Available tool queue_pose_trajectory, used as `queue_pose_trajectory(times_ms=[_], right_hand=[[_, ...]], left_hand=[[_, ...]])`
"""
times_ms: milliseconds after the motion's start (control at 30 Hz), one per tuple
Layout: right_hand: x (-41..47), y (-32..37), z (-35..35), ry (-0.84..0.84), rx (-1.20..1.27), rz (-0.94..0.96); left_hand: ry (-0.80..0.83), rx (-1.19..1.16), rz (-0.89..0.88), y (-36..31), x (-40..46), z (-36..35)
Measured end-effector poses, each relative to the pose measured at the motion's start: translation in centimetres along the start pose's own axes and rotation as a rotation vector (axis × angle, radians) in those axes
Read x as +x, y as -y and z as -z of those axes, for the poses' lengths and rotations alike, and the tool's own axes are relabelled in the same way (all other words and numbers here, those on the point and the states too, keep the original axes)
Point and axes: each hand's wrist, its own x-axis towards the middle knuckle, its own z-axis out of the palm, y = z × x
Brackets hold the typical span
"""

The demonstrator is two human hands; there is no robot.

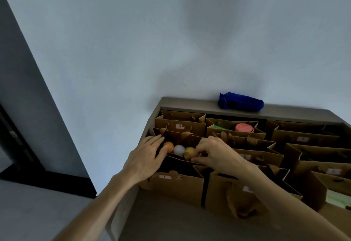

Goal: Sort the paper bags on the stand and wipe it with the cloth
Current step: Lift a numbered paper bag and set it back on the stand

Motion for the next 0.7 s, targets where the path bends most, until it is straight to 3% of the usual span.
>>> queue_pose_trajectory(times_ms=[267,467,700], right_hand=[[2.6,-1.7,-0.1,-0.052,-0.155,-0.016],[5.7,-2.2,-0.8,0.023,-0.035,-0.119],[7.6,-1.9,-1.3,0.092,-0.281,-0.162]], left_hand=[[0.005,0.004,-0.033,0.1,0.9,-0.1],[0.037,-0.008,-0.002,0.1,2.3,-0.1],[-0.044,-0.082,-0.004,0.1,3.4,-0.7]])
